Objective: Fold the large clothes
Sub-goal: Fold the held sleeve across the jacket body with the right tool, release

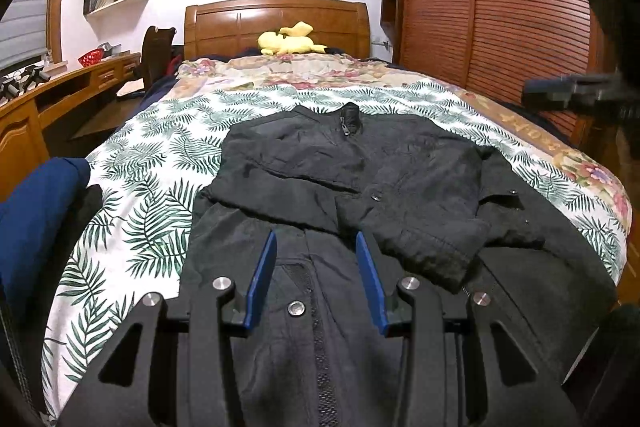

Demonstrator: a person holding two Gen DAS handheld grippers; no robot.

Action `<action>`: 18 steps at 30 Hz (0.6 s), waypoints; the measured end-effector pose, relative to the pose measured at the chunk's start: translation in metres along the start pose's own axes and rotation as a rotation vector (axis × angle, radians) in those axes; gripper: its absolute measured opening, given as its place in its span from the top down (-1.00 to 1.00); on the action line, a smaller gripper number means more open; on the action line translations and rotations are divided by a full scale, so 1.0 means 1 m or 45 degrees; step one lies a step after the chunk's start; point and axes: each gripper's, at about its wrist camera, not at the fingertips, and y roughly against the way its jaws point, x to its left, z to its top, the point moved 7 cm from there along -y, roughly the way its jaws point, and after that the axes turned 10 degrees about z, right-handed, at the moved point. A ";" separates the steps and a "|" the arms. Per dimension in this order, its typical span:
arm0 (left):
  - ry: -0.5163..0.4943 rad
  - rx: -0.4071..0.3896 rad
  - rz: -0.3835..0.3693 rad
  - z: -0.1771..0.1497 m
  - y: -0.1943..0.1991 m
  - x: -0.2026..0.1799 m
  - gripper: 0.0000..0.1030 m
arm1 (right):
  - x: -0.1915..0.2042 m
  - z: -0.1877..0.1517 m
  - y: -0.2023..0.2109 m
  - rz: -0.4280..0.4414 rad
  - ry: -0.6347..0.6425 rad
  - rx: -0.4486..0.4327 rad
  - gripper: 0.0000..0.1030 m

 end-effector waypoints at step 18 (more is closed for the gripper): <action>-0.102 0.043 -0.080 0.002 -0.027 -0.070 0.22 | -0.075 -0.139 -0.070 -0.048 -0.294 0.211 -0.06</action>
